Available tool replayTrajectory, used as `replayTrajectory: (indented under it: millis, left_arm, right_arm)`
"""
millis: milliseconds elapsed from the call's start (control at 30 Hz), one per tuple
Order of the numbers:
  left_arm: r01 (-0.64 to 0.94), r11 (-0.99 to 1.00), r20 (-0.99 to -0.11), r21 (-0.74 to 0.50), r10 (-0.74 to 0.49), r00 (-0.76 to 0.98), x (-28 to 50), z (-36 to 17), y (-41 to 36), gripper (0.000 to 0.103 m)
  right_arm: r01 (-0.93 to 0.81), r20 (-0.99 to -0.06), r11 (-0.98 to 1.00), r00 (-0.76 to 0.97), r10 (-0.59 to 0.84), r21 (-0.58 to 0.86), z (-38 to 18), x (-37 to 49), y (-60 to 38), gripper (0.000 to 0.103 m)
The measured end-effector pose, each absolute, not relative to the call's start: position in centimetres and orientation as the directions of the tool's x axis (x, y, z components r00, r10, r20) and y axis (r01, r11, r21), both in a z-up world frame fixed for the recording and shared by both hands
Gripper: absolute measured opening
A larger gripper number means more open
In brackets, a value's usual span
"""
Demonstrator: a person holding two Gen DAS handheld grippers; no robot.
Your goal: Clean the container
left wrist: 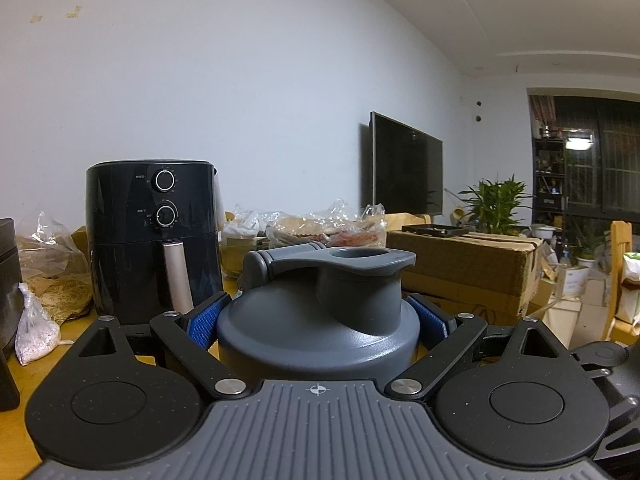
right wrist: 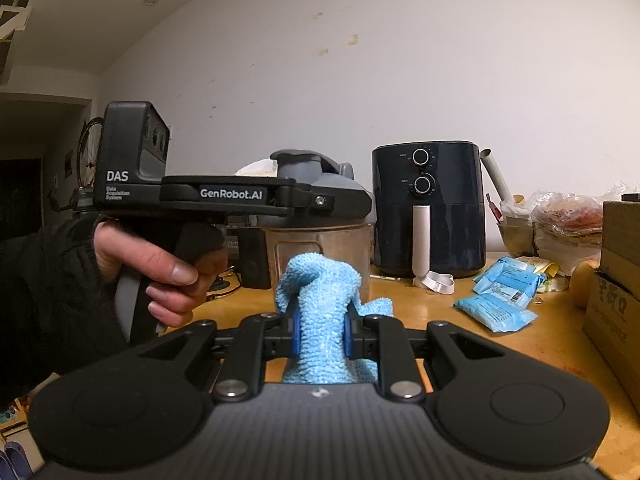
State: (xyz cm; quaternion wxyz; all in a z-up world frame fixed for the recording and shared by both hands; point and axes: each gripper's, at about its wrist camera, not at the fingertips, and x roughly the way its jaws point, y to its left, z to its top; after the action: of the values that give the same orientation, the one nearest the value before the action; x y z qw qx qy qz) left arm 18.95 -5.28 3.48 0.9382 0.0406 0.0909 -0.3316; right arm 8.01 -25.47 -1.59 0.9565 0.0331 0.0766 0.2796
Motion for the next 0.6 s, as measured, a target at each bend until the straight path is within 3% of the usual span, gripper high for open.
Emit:
replayTrajectory:
  millis: [600]
  left_arm:
    - [0.631, 0.776, -0.200, 0.018, -0.615, 0.763, 18.8, 3.5, -5.4, 0.095]
  right_arm:
    - [-0.539, -0.111, 0.841, 0.834, 0.541, 0.050, 0.0, 10.3, -24.1, 0.017]
